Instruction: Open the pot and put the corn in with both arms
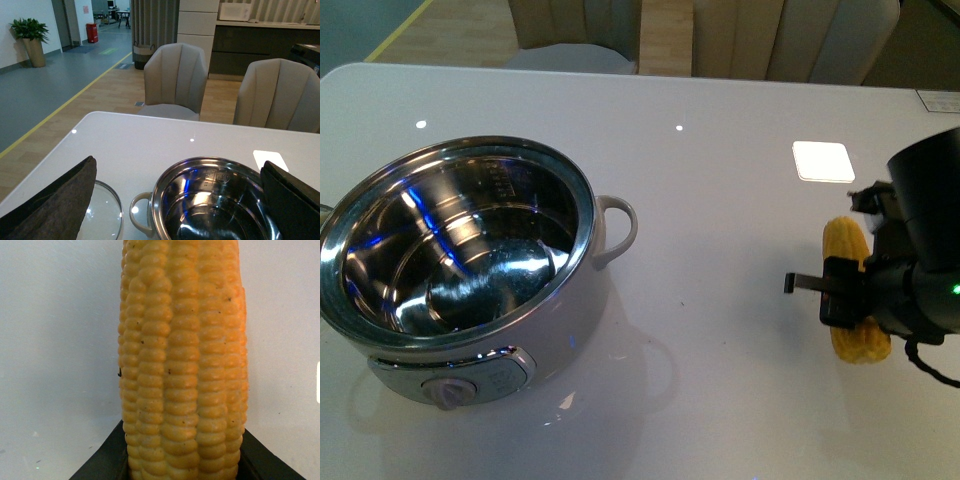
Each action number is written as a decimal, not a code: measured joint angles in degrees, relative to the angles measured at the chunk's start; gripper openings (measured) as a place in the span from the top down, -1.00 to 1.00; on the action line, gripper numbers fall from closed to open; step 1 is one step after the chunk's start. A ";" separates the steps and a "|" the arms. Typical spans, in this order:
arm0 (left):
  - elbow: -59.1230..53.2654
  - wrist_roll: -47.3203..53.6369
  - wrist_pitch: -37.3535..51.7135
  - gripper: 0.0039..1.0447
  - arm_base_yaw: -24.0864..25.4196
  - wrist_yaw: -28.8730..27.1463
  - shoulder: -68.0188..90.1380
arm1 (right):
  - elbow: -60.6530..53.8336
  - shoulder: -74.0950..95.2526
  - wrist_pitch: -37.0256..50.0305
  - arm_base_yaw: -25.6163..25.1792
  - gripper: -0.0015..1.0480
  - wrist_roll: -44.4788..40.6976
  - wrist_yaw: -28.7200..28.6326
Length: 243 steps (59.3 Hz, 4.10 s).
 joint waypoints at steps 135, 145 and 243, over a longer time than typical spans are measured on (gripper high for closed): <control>0.00 0.02 0.00 -0.87 0.00 0.00 0.00 | 35.91 1.88 -17.00 29.68 0.56 33.48 -16.55; 0.02 0.02 0.00 -0.87 0.00 0.00 0.00 | 37.05 2.99 -18.05 30.32 0.56 33.24 -16.61; 0.00 0.02 0.00 -0.87 0.00 0.00 0.00 | -17.92 -58.31 -7.54 -6.84 -0.83 17.09 -16.41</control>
